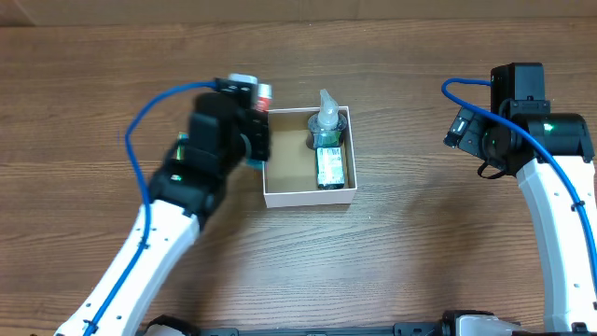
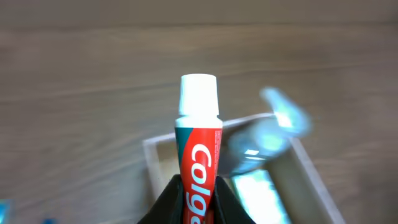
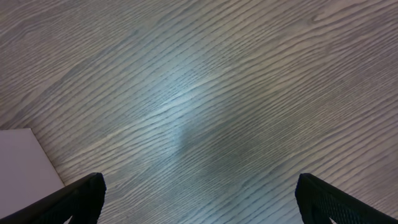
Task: Pack container
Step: 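Carry the toothpaste tube into the box and release it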
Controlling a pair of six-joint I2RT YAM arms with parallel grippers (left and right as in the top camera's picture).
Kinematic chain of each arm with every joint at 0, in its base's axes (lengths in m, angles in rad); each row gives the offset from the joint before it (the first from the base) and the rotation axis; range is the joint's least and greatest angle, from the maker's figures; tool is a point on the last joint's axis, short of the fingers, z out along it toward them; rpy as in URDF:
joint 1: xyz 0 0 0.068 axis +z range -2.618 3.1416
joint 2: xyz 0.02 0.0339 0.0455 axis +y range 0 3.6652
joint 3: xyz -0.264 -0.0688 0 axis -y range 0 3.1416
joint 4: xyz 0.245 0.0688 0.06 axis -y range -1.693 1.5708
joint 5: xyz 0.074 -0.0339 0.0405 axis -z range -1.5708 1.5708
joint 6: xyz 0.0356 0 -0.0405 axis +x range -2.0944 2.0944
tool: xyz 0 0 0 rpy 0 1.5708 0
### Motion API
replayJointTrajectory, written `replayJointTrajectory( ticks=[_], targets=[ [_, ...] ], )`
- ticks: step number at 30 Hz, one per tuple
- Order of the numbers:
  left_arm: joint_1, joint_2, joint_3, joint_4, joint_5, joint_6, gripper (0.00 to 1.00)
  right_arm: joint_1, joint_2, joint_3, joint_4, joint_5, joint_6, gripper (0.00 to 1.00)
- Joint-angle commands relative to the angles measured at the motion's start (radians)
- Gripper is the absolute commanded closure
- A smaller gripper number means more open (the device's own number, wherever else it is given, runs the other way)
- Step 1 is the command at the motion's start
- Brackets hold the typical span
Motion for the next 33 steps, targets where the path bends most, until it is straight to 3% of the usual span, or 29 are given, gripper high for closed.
replayJointTrajectory(
  ticks=[1, 10, 18, 21, 24, 27, 33],
  targets=[
    [-0.112, 0.014, 0.023, 0.009, -0.118, -0.157, 0.86, -0.004, -0.002, 0.007, 0.005, 0.013, -0.002, 0.0],
    [-0.198, 0.171, 0.023, 0.019, -0.221, -0.328, 0.83, -0.004, -0.002, 0.007, 0.005, 0.013, -0.002, 0.0],
    [-0.18, 0.245, 0.023, 0.051, -0.231, -0.328, 0.8, -0.004, -0.002, 0.007, 0.005, 0.013, -0.002, 0.0],
    [-0.177, 0.239, 0.031, 0.065, -0.217, -0.304, 0.53, -0.004, -0.002, 0.007, 0.005, 0.013, -0.002, 0.0],
    [-0.164, 0.206, 0.066, 0.055, -0.217, -0.213, 0.41, -0.004, -0.002, 0.007, 0.005, 0.013, -0.002, 0.0],
    [-0.146, 0.156, 0.121, -0.014, -0.2, -0.175, 0.41, -0.004, -0.002, 0.007, 0.005, 0.013, -0.002, 0.0],
    [-0.048, 0.01, 0.233, -0.313, -0.206, -0.13, 0.38, -0.004, -0.002, 0.007, 0.005, 0.013, -0.002, 0.0]
  ],
)
